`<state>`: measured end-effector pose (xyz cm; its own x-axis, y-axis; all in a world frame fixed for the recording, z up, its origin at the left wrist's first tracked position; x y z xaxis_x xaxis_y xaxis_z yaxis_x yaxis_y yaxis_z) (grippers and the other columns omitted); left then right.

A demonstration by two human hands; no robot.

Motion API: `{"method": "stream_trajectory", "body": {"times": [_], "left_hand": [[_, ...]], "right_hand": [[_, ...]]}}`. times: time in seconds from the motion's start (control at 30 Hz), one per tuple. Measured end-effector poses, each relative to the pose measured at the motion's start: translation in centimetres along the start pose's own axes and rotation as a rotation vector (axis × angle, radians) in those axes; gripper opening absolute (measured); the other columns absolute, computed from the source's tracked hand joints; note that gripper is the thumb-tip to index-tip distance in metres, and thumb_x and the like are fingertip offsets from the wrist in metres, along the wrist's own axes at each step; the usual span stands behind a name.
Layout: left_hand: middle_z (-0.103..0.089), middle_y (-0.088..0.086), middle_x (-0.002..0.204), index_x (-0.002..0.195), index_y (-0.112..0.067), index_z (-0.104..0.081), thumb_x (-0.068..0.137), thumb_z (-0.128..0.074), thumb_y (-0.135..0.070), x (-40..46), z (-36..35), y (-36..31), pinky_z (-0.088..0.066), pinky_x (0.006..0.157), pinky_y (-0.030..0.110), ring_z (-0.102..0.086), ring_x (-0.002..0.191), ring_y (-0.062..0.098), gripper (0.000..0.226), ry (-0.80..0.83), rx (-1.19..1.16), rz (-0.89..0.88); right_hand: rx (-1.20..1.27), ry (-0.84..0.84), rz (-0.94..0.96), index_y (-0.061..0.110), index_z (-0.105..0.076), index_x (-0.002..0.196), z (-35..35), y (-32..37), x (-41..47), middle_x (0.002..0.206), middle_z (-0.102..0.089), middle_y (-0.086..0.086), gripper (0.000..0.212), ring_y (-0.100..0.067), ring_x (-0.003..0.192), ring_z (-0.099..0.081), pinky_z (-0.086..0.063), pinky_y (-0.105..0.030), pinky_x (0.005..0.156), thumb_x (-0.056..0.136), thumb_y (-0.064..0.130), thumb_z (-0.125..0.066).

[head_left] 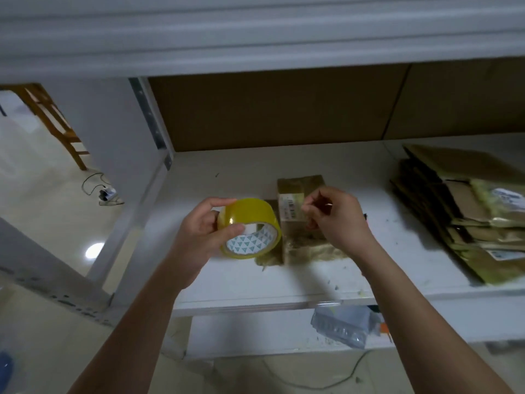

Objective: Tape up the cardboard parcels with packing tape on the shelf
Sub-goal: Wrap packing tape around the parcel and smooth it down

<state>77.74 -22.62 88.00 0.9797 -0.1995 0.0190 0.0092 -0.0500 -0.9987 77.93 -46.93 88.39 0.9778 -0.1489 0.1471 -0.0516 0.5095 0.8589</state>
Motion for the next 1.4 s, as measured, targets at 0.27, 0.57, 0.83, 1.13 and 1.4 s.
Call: {"method": "stream_trajectory", "body": {"times": [0.27, 0.57, 0.83, 1.13, 1.4], "left_hand": [[-0.056, -0.01, 0.11, 0.103, -0.046, -0.061, 0.067, -0.086, -0.045, 1.4, -3.8, 0.4, -0.054, 0.078, 0.029, -0.055, 0.099, 0.01, 0.044, 0.076, 0.849, -0.055], [-0.049, -0.005, 0.096, 0.126, -0.038, -0.062, 0.074, -0.078, -0.051, 1.9, -5.7, 1.1, -0.055, 0.081, 0.036, -0.056, 0.094, 0.016, 0.056, 0.091, 1.175, -0.069], [-0.05, -0.004, 0.098, 0.128, -0.037, -0.061, 0.076, -0.074, -0.055, 1.8, -5.9, 2.8, -0.053, 0.081, 0.034, -0.057, 0.095, 0.019, 0.056, 0.12, 1.256, -0.011], [-0.053, 0.0, 0.102, 0.128, -0.032, -0.061, 0.078, -0.075, -0.05, 2.2, -7.0, 2.9, -0.05, 0.084, 0.032, -0.055, 0.098, 0.02, 0.055, 0.139, 1.309, -0.015], [-0.053, -0.001, 0.101, 0.128, -0.032, -0.061, 0.078, -0.075, -0.052, 2.3, -7.2, 2.9, -0.049, 0.083, 0.032, -0.053, 0.095, 0.016, 0.056, 0.135, 1.307, -0.003]], "right_hand": [[0.052, -0.136, -0.151, 0.016, -0.065, 0.083, 5.7, -5.3, -2.5, 0.074, -0.068, -0.005, 0.011, -0.018, 0.054, -0.067, -0.057, -0.046, 0.056, 0.091, 0.008, -0.067], [0.066, -0.126, -0.196, 0.01, -0.066, 0.087, 6.3, -7.3, -3.0, 0.077, -0.067, -0.009, 0.007, -0.011, 0.049, -0.065, -0.057, -0.048, 0.053, 0.091, 0.005, -0.065], [0.122, -0.087, -0.234, 0.012, -0.066, 0.088, 4.2, -9.8, -2.7, 0.082, -0.067, -0.006, 0.006, -0.015, 0.065, -0.063, -0.047, -0.013, 0.048, 0.09, 0.007, -0.067], [0.079, -0.047, -0.189, 0.03, -0.059, 0.089, 3.1, -10.6, -2.3, 0.077, -0.066, 0.002, 0.021, -0.003, 0.066, -0.064, -0.053, -0.02, 0.069, 0.089, 0.011, -0.069], [-0.295, -0.156, -0.174, 0.032, -0.053, 0.12, 4.2, -8.6, -2.7, 0.096, -0.069, 0.011, 0.038, -0.016, 0.086, -0.067, -0.054, -0.037, 0.072, 0.087, 0.032, -0.071]]}}
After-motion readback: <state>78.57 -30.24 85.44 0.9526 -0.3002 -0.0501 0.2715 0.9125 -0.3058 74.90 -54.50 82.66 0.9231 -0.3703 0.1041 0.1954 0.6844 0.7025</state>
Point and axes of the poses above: each hand's wrist, its own x-axis towards the middle knuckle, its own z-axis out of the back of the hand, y = z × x, the point moved 3 cm from there along x, towards the middle knuckle
